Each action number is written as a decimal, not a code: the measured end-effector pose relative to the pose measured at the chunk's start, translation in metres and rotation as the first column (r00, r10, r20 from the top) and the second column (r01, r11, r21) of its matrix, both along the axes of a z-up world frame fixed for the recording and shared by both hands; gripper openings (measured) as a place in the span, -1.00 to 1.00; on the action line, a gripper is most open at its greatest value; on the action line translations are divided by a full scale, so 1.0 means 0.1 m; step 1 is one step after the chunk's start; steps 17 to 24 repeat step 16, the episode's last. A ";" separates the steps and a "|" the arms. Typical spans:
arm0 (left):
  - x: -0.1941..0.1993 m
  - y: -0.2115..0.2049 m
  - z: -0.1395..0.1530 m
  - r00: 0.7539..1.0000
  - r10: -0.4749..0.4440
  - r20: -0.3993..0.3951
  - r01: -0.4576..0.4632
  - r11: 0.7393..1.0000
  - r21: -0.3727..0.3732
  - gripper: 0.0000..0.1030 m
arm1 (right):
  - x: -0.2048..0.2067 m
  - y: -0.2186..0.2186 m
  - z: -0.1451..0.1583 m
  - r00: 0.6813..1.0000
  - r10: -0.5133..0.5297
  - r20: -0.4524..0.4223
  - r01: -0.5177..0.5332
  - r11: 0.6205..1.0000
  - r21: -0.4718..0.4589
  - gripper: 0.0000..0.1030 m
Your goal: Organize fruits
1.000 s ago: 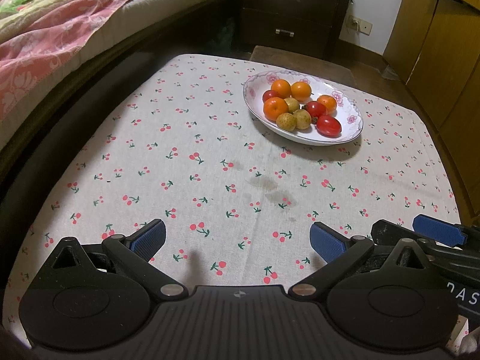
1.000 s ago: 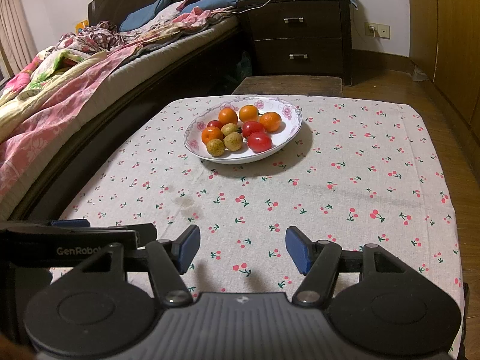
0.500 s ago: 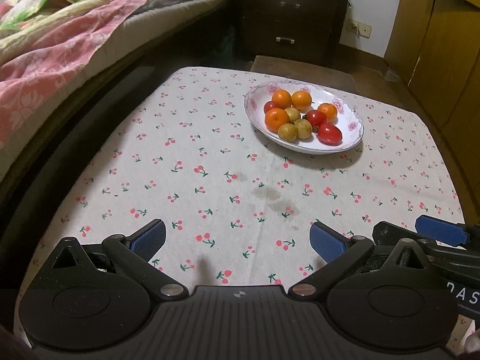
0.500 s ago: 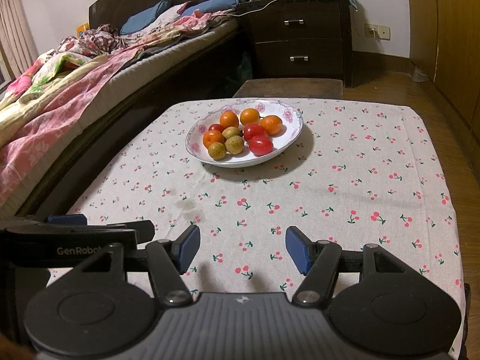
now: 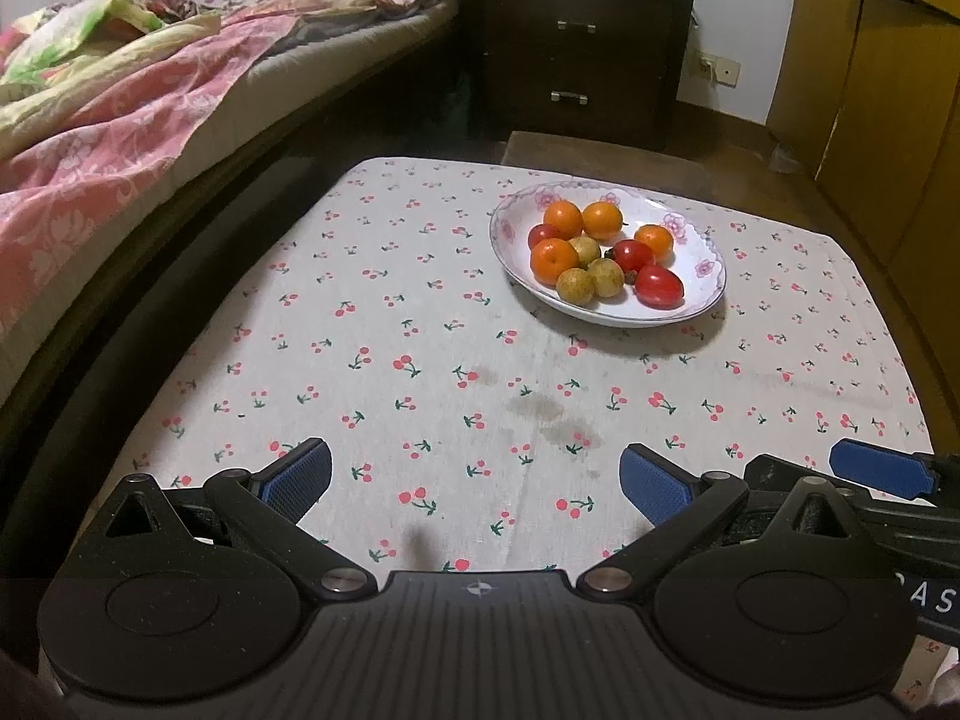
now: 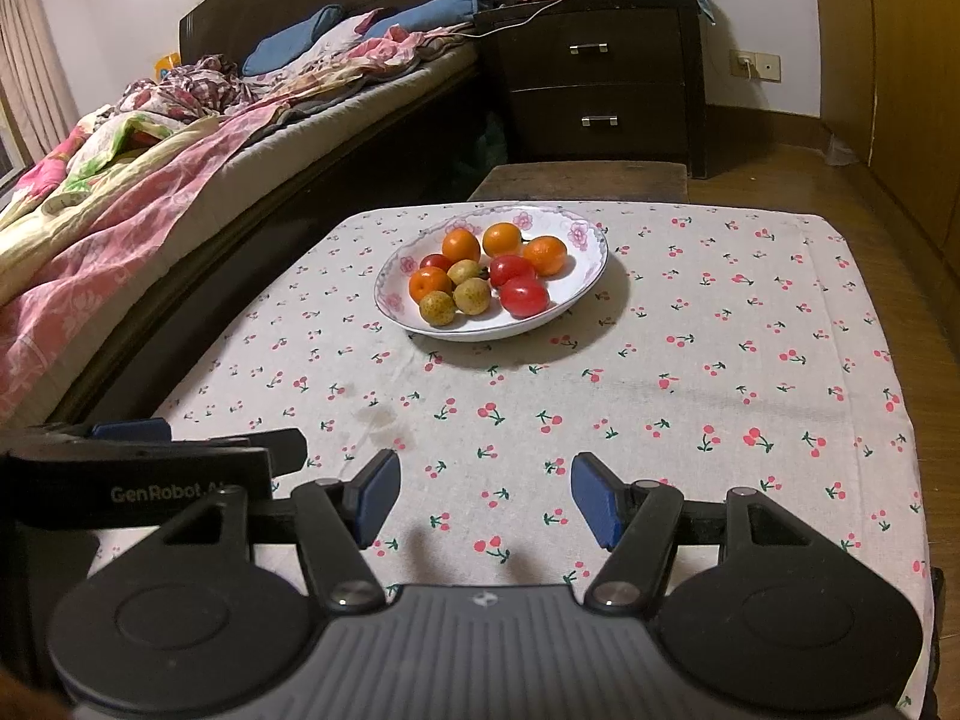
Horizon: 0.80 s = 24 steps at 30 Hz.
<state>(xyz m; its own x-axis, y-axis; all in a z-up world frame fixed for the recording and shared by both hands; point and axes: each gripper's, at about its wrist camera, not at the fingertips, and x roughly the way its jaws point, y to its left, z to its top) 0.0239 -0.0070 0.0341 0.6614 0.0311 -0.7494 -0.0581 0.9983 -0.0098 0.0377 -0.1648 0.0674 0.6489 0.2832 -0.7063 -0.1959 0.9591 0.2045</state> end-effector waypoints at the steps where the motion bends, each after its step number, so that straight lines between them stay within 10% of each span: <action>1: 0.00 0.00 0.00 1.000 -0.001 0.000 0.001 1.000 -0.002 1.00 | 0.00 0.00 0.00 1.000 0.000 0.000 0.000 1.000 0.001 0.26; 24: -0.01 -0.03 0.01 1.000 -0.017 0.013 0.017 1.000 0.014 1.00 | 0.01 -0.02 0.01 1.000 -0.014 0.004 0.014 1.000 -0.002 0.27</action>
